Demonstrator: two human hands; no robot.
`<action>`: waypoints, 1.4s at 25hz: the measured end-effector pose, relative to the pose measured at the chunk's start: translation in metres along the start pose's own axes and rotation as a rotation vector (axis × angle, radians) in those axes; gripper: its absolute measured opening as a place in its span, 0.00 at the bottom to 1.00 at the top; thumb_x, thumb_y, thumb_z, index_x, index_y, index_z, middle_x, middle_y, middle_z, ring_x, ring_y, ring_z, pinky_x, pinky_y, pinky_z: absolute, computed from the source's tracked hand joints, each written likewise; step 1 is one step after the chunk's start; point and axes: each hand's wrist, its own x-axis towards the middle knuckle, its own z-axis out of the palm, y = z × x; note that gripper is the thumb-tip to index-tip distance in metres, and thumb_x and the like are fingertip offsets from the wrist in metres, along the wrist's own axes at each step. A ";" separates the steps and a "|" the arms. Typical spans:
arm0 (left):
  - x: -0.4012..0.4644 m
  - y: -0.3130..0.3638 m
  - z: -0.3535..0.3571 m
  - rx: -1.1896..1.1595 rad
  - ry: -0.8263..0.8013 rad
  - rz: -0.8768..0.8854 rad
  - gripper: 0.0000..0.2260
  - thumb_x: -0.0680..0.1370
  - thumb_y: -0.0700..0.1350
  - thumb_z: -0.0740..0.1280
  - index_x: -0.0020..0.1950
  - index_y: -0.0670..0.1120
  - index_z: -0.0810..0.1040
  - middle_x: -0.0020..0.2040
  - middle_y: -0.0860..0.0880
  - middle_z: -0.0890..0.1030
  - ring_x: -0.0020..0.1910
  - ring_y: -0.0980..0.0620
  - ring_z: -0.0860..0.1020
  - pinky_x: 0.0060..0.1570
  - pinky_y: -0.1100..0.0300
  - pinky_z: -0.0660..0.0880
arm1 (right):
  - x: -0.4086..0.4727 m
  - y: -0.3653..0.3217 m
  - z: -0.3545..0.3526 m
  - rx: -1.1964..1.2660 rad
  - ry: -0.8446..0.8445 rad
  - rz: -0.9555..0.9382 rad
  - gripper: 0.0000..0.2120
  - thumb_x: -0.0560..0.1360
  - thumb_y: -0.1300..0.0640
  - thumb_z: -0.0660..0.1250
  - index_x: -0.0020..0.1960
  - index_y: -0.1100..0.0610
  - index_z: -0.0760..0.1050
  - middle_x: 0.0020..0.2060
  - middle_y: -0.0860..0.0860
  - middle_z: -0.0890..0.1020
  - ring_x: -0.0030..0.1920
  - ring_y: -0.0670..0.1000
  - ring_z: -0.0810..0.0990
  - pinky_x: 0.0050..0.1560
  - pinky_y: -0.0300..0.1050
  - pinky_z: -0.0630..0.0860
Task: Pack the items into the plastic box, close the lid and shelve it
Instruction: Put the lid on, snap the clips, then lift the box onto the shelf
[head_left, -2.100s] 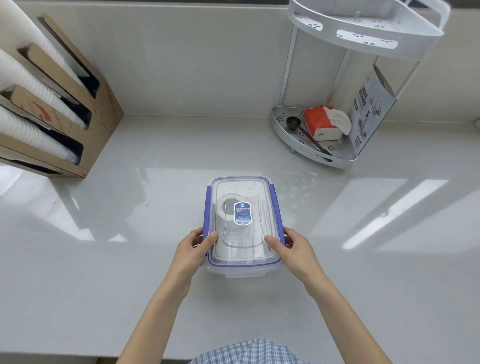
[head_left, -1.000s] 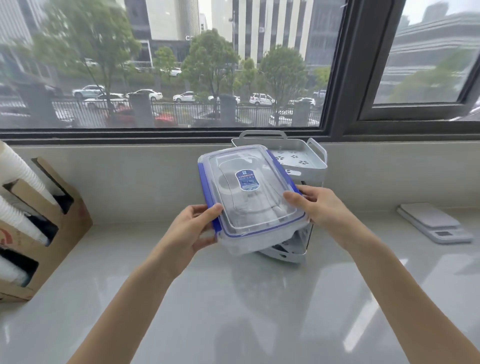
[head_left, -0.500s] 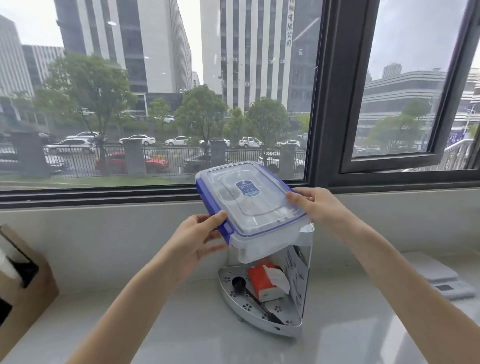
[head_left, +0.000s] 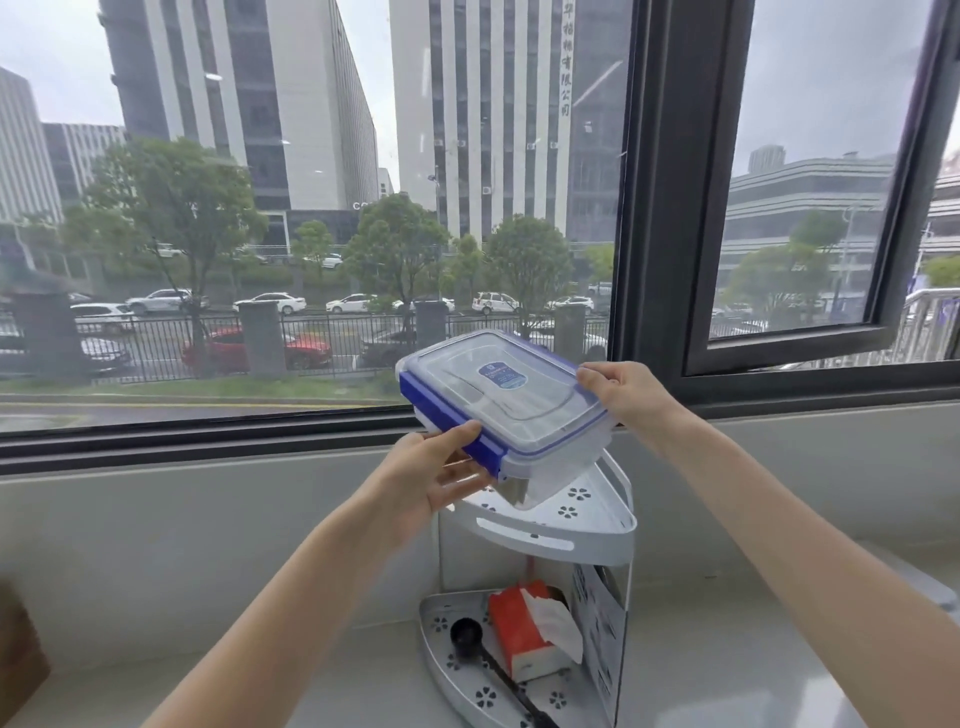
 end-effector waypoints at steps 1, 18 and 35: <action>0.006 -0.004 0.001 0.004 0.005 -0.011 0.12 0.74 0.40 0.65 0.55 0.36 0.74 0.37 0.44 0.81 0.29 0.53 0.81 0.31 0.63 0.81 | 0.005 0.006 0.001 -0.005 0.015 0.004 0.15 0.78 0.59 0.59 0.61 0.65 0.74 0.57 0.60 0.80 0.53 0.46 0.73 0.52 0.34 0.68; 0.034 -0.045 -0.006 0.080 0.006 -0.117 0.12 0.73 0.40 0.67 0.54 0.37 0.73 0.41 0.42 0.81 0.28 0.54 0.82 0.29 0.66 0.80 | 0.025 0.053 0.013 -0.341 -0.055 0.115 0.16 0.76 0.52 0.63 0.62 0.55 0.76 0.60 0.55 0.80 0.63 0.53 0.75 0.55 0.38 0.65; 0.008 -0.022 -0.010 0.215 -0.071 -0.182 0.05 0.76 0.40 0.62 0.51 0.42 0.74 0.46 0.42 0.81 0.39 0.51 0.82 0.35 0.58 0.81 | 0.013 0.035 0.022 -0.576 -0.102 0.045 0.16 0.77 0.57 0.58 0.63 0.56 0.74 0.60 0.56 0.80 0.59 0.57 0.77 0.62 0.50 0.72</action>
